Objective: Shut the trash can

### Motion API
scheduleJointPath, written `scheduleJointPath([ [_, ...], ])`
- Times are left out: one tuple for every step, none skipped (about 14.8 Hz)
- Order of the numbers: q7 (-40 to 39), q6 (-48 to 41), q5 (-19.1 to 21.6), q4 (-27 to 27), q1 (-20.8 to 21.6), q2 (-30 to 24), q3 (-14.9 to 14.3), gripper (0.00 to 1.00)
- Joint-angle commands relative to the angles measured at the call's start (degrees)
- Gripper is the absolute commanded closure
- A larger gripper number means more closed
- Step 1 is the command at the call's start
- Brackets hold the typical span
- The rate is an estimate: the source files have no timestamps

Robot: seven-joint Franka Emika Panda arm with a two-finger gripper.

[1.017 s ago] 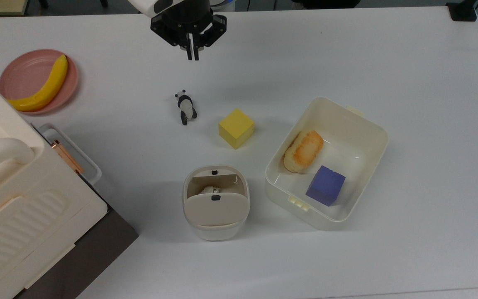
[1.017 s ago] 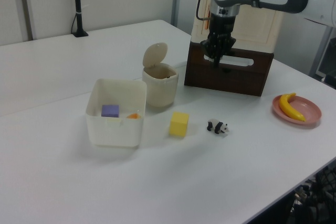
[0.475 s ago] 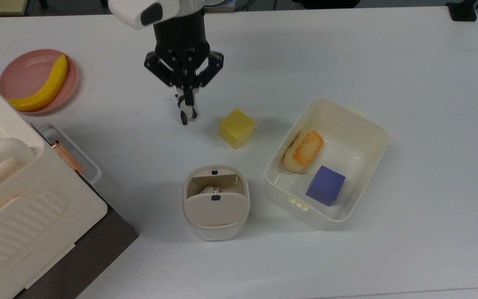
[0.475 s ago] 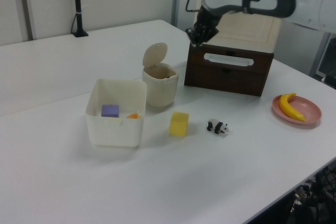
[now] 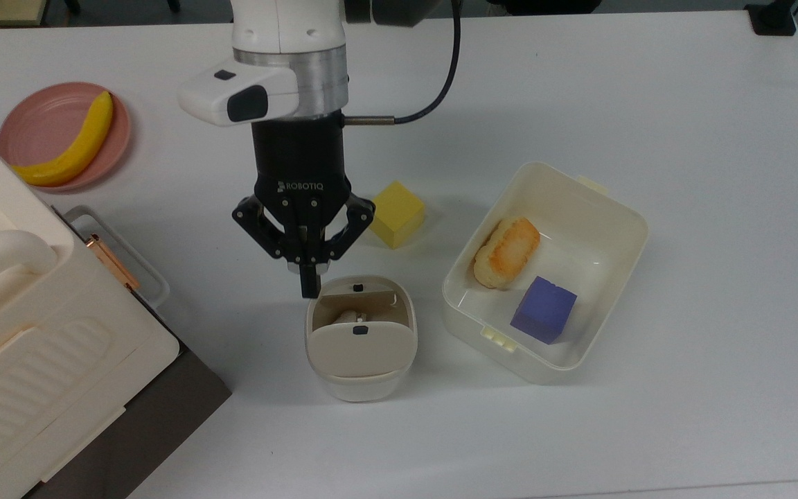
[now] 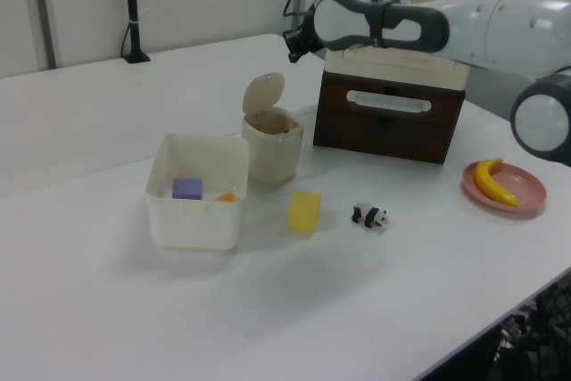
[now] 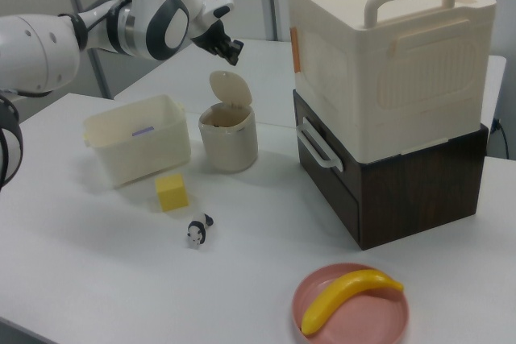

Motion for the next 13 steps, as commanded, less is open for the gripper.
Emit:
scheduleJointPath([
  [3.76,5.23,-0.95,3.36,0.90,4.51,-0.49,1.00],
  [4.29,6.02,-1.38,4.32,1.16,5.74,-0.49,1.00],
  [4.91,6.55,-2.17,4.85,1.68,6.54,-0.49,1.00],
  [5.70,6.64,-2.88,4.94,1.95,6.89,-0.49,1.00],
  [6.32,6.64,-3.49,4.95,2.04,6.98,-0.49,1.00],
  [6.84,6.64,-4.02,4.86,2.13,7.07,-0.40,1.00],
  [7.11,6.55,-4.11,4.77,2.22,7.07,-0.40,1.00],
  [7.11,6.29,-4.11,4.51,2.22,6.99,-0.31,1.00],
  [7.03,5.85,-4.11,4.42,2.22,6.90,-0.31,1.00],
  [6.94,4.98,-4.20,4.07,2.30,6.81,-0.31,1.00],
  [6.68,2.36,-4.11,3.37,2.22,6.64,-0.22,1.00],
  [6.33,-0.45,-4.11,3.36,2.22,6.55,-0.22,1.00],
  [5.54,-2.91,-3.85,3.36,2.22,6.46,-0.22,1.00],
])
